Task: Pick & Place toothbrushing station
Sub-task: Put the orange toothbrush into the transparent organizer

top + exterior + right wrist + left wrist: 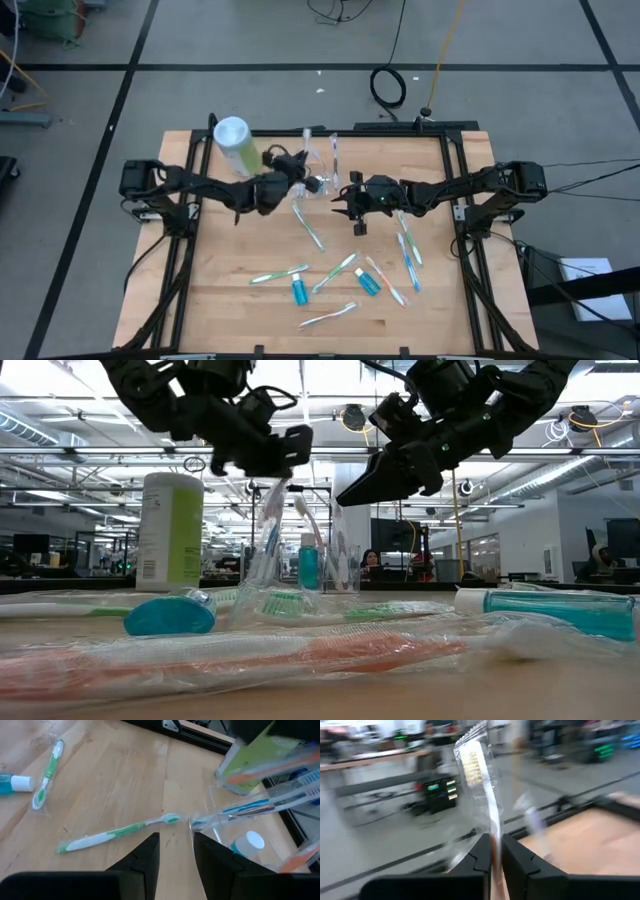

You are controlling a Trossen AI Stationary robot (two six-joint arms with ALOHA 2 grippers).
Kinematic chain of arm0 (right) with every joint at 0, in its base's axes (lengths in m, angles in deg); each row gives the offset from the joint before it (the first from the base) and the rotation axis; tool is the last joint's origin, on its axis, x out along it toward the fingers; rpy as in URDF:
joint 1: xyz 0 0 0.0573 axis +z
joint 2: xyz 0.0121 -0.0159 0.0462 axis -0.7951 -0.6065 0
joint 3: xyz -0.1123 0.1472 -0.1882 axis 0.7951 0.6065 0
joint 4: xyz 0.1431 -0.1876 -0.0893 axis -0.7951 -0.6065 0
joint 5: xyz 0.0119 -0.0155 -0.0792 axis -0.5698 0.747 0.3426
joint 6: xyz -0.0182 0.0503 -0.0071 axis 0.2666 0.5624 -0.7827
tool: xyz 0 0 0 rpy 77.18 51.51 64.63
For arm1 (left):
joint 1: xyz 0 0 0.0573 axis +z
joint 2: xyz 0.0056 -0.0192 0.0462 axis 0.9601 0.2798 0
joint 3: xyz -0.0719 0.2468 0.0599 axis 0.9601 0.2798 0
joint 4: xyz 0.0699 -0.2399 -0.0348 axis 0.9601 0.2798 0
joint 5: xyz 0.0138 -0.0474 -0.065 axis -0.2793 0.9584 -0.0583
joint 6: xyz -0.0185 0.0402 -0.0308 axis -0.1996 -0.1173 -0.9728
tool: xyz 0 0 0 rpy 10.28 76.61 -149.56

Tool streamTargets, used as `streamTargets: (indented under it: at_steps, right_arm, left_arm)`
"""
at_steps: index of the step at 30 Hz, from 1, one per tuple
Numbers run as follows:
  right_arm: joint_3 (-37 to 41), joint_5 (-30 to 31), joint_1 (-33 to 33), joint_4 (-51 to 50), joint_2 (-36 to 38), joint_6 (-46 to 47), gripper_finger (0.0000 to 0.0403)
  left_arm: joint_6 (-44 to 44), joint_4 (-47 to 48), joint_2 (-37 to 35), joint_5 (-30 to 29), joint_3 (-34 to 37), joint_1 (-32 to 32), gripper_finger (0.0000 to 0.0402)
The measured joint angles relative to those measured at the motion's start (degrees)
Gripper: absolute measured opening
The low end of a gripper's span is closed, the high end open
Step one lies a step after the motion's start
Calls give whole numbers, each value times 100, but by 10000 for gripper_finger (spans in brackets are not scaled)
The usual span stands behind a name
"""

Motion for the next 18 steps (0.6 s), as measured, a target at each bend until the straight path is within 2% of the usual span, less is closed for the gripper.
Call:
streamTargets:
  at_steps: [3,5,13,18]
  right_arm:
    - [0,0,0,46,0,0,110]
    - [0,0,0,39,0,0,110]
    - [0,0,-2,225,0,-39,110]
    - [0,0,-2,388,0,-155,110]
  left_arm:
    - [-415,574,9,-1186,0,-244,32]
    - [-785,717,1,-1721,0,-343,32]
    - [-2045,819,400,-2126,0,-156,14]
    - [-2018,575,582,-2043,0,50,27]
